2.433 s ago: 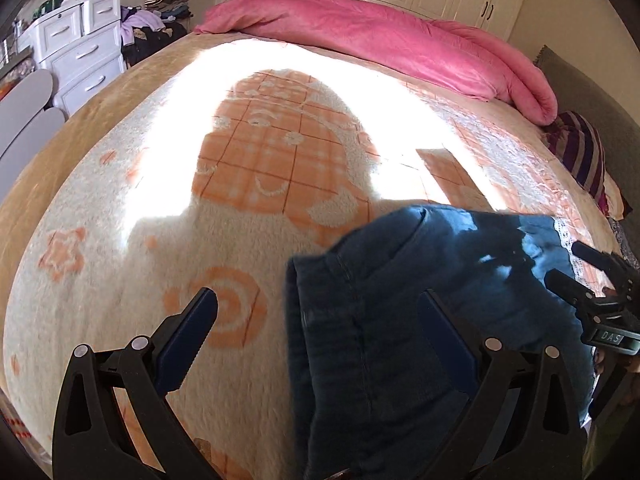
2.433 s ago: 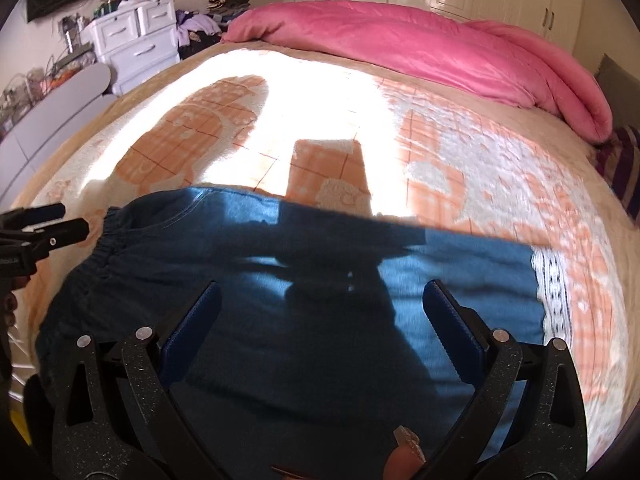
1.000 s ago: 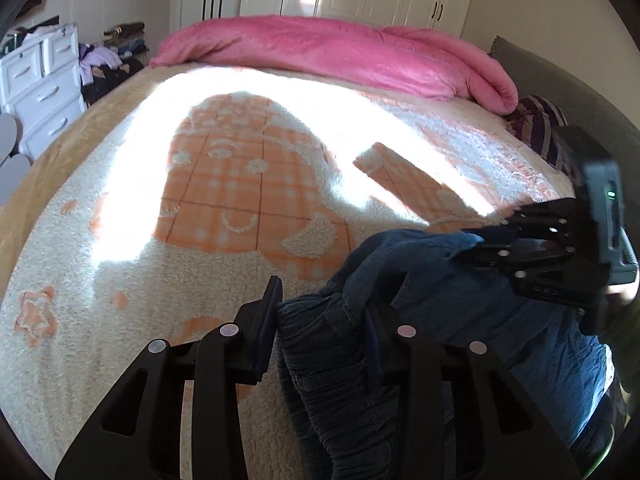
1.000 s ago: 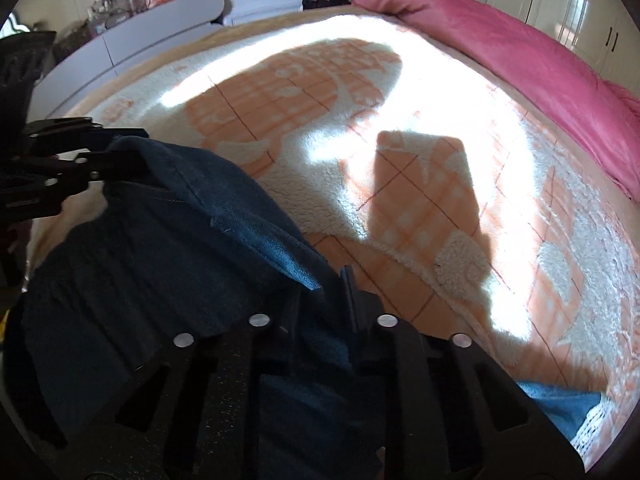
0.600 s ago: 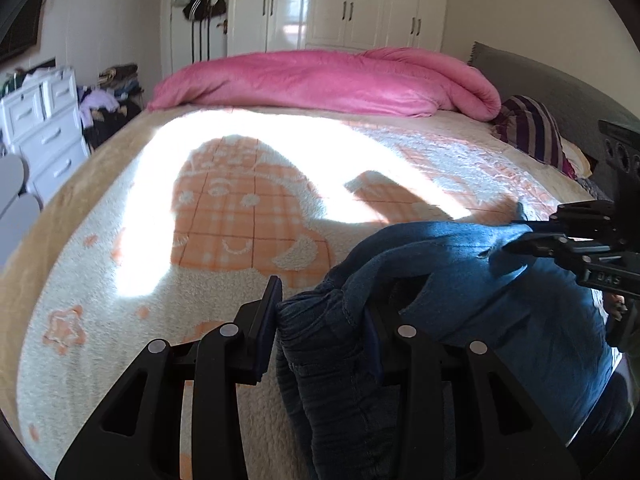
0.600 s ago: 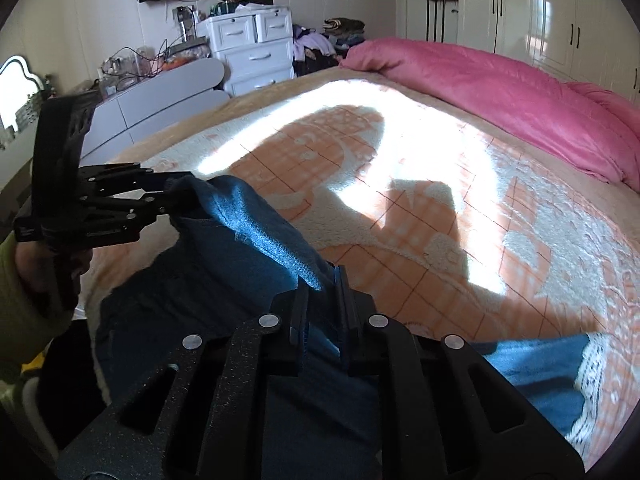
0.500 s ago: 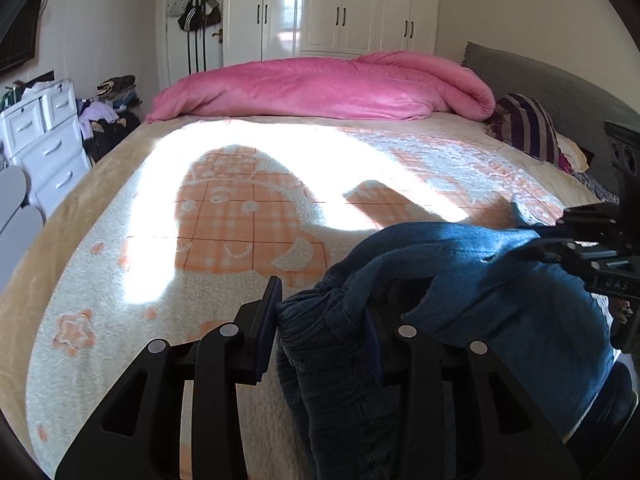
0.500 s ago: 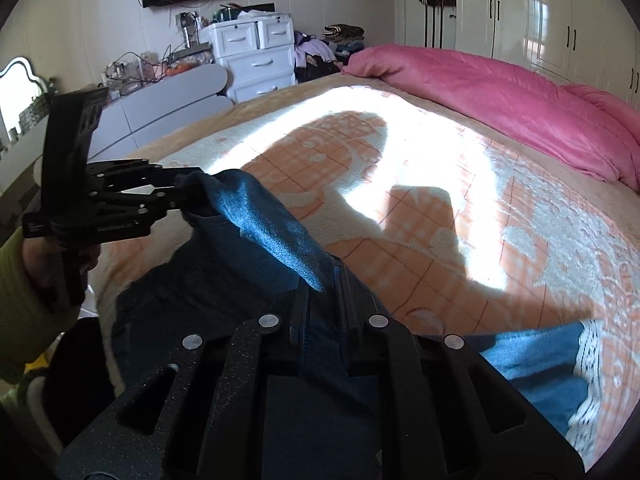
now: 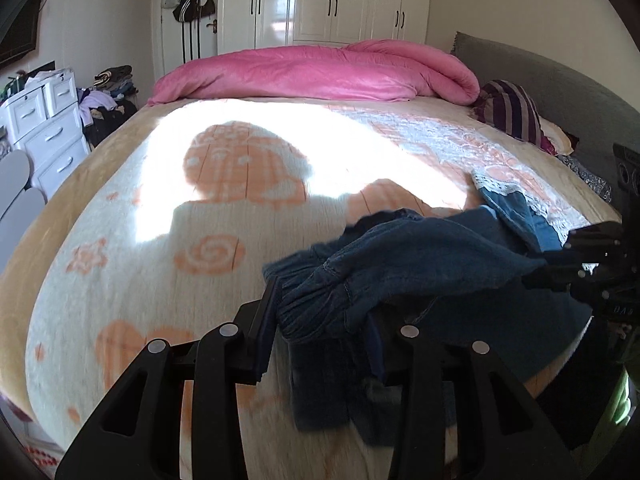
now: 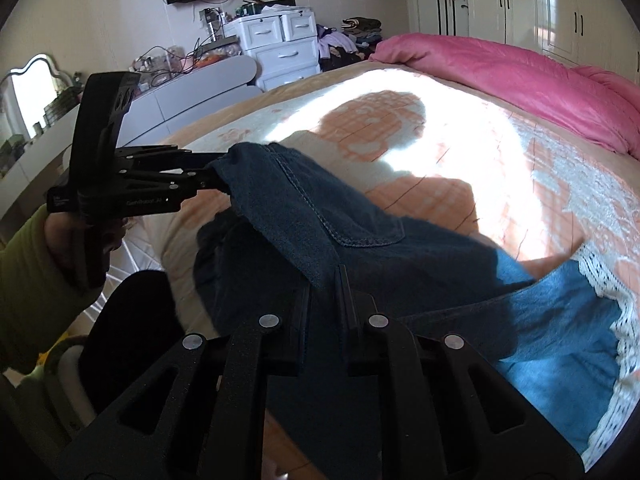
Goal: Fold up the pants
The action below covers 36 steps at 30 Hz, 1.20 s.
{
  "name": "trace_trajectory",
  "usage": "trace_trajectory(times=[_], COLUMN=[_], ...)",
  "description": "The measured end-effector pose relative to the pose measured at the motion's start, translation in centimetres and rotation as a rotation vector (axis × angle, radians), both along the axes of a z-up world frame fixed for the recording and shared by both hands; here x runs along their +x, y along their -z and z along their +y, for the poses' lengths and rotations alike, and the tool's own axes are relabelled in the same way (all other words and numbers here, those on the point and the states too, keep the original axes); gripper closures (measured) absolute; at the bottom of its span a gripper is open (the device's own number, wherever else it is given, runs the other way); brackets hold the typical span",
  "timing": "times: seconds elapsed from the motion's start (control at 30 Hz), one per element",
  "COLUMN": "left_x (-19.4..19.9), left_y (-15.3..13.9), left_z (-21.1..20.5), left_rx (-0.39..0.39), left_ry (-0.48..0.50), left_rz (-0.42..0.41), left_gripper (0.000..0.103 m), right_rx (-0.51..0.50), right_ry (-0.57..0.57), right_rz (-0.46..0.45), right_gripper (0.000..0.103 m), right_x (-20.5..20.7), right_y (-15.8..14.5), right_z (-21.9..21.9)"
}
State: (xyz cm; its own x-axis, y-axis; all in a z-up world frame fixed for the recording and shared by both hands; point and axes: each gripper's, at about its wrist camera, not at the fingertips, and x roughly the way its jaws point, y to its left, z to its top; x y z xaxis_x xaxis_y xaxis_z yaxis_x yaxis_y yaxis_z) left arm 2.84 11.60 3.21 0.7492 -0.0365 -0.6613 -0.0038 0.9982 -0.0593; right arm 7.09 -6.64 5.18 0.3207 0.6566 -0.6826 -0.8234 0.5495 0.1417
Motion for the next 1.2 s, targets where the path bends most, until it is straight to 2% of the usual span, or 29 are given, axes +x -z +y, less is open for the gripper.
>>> trace_trajectory(times=[0.2, 0.33, 0.43, 0.57, 0.67, 0.8, 0.93, 1.0, 1.07, 1.13, 1.2], left_x=[-1.8, -2.5, -3.0, -4.4, -5.7, -6.3, -4.1, -2.6, -1.0, -0.1, -0.5], left_y=[1.5, 2.6, 3.1, 3.2, 2.5, 0.5, -0.9, -0.4, 1.2, 3.1, 3.9], left_z=[-0.1, -0.4, -0.1, 0.5, 0.8, 0.6, -2.1, -3.5, -4.4, -5.0, -5.7], left_rx=[0.001, 0.007, -0.010, -0.032, -0.035, -0.046, -0.047, -0.042, -0.017, 0.083, 0.150], left_ry=[0.013, 0.014, 0.008, -0.003, -0.027, -0.030, 0.046, 0.077, 0.067, 0.029, 0.033], left_rz=[0.041, 0.081, 0.111, 0.135, 0.127, 0.075, 0.035, 0.054, 0.116, 0.184, 0.188], left_gripper=[0.064, 0.062, 0.061, 0.061, 0.062, 0.062, 0.062, 0.062, 0.062, 0.062, 0.063], right_rx=[-0.011, -0.059, -0.070, -0.116, -0.111, -0.106, -0.101, -0.102, -0.101, -0.088, -0.057], right_ry=[-0.010, -0.027, -0.037, -0.053, -0.058, -0.073, -0.066, -0.061, -0.062, -0.063, -0.050], right_rz=[0.044, 0.044, 0.070, 0.060, 0.076, 0.081, 0.099, 0.111, 0.122, 0.118, 0.100], right_gripper=[0.096, 0.096, 0.096, 0.096, 0.096, 0.094, 0.094, 0.094, 0.094, 0.094, 0.090], right_x=[-2.0, -3.4, -3.9, -4.7, -5.3, -5.9, -5.8, -5.8, -5.9, -6.0, -5.8], right_y=[1.4, 2.6, 3.4, 4.5, 5.0, 5.1, 5.5, 5.6, 5.6, 4.9, 3.7], right_z=[0.0, 0.4, 0.8, 1.4, 1.2, 0.9, 0.8, 0.7, 0.5, -0.2, -1.0])
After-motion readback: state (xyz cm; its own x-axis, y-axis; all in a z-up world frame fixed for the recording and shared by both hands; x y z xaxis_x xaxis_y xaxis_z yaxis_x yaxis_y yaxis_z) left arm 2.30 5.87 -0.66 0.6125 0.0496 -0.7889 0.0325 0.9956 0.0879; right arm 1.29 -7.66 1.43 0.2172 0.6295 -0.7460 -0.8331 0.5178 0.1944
